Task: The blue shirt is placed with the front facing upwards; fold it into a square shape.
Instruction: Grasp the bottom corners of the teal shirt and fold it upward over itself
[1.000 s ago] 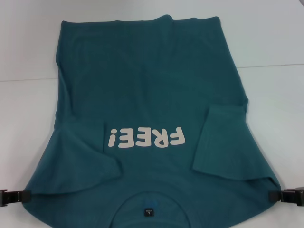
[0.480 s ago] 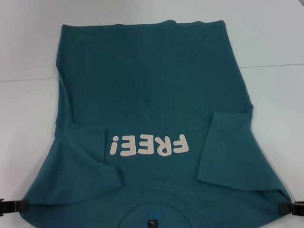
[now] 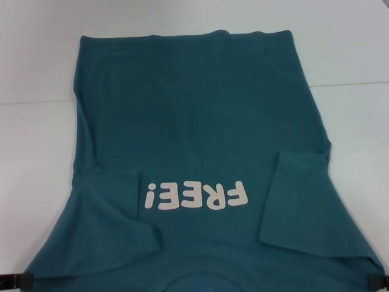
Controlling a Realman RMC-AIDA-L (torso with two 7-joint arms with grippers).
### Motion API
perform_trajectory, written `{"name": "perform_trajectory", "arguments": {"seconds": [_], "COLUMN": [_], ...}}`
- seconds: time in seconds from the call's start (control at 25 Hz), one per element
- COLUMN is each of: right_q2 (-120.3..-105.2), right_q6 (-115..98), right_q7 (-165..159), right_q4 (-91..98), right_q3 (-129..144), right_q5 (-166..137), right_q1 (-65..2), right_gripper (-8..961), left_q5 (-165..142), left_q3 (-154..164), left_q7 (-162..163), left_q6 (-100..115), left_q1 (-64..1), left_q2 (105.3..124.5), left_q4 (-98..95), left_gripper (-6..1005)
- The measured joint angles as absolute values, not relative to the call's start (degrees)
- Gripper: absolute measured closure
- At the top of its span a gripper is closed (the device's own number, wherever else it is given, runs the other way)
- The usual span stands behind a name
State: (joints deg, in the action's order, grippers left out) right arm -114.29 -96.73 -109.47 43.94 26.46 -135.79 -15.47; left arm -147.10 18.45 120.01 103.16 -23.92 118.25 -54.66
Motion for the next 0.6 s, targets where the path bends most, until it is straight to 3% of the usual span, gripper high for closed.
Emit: {"name": "perform_trajectory", "arguments": {"seconds": [0.6], "right_q2": [-113.95], "right_q6": [-97.28], "right_q7": [-108.37], "right_q4": [43.94], "right_q3": [21.52], "right_q5": [-134.98], "right_q1": [-15.05], "right_gripper": [837], "left_q5": [-145.73], "left_q3": [18.36], "left_q7": [119.76], "left_q6": [105.51], "left_q1": [-23.79], "left_q2": [118.14], "left_q4": [-55.26], "left_gripper": [992]}}
